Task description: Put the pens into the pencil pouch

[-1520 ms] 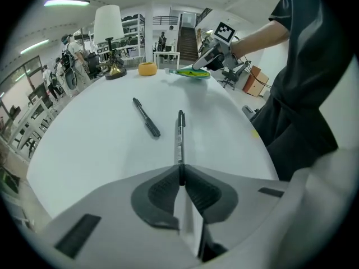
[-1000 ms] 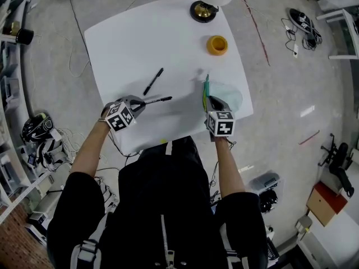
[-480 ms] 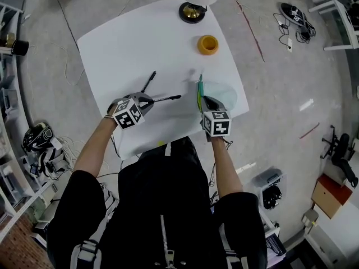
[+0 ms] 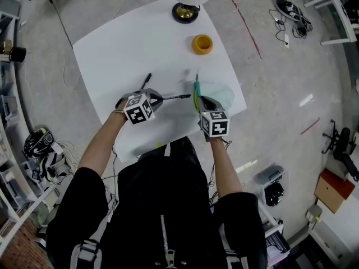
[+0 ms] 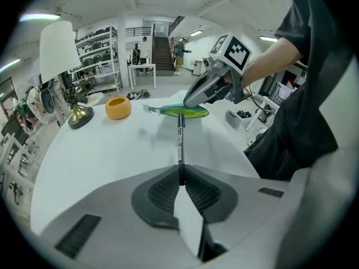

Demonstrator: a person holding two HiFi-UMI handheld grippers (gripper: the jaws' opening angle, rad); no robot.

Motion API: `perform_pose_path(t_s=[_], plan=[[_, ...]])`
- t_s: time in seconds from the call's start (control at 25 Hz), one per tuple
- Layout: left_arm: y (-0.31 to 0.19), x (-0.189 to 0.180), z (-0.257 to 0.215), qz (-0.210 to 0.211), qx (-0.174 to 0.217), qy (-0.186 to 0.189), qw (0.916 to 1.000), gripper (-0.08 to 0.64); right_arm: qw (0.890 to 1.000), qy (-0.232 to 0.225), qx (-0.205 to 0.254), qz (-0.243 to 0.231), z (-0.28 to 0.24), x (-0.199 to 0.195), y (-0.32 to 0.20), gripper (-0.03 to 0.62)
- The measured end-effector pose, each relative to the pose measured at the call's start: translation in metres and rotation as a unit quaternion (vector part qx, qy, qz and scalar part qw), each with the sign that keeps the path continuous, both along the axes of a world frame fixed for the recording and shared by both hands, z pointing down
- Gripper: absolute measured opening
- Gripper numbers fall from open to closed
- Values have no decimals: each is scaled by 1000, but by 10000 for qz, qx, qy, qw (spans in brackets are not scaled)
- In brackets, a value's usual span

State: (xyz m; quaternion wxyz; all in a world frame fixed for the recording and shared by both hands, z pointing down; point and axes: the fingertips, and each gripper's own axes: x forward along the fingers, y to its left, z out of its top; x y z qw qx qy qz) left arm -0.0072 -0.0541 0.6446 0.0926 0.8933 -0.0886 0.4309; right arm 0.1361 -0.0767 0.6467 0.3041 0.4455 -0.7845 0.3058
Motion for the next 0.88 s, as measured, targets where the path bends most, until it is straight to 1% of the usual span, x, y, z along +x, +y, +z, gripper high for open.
perform_pose_path(t_s=[0.32,0.44,0.68,0.88], plan=[[-4,27,2,193,-79,19,9998,49,10000,-36,-7,9,-2,0,-2,29],[-7,34,4,248,-111,-30,9996,49,10000,-43,1,41,-3,1,-3,28],[-5,38,12,306,-178,-136,9993,49,9999,-56,22,96,-5,7,-2,28],[-7,38,15,275,-208,-164,9993,49,9999,-117,12,58,-5,5,-2,28]])
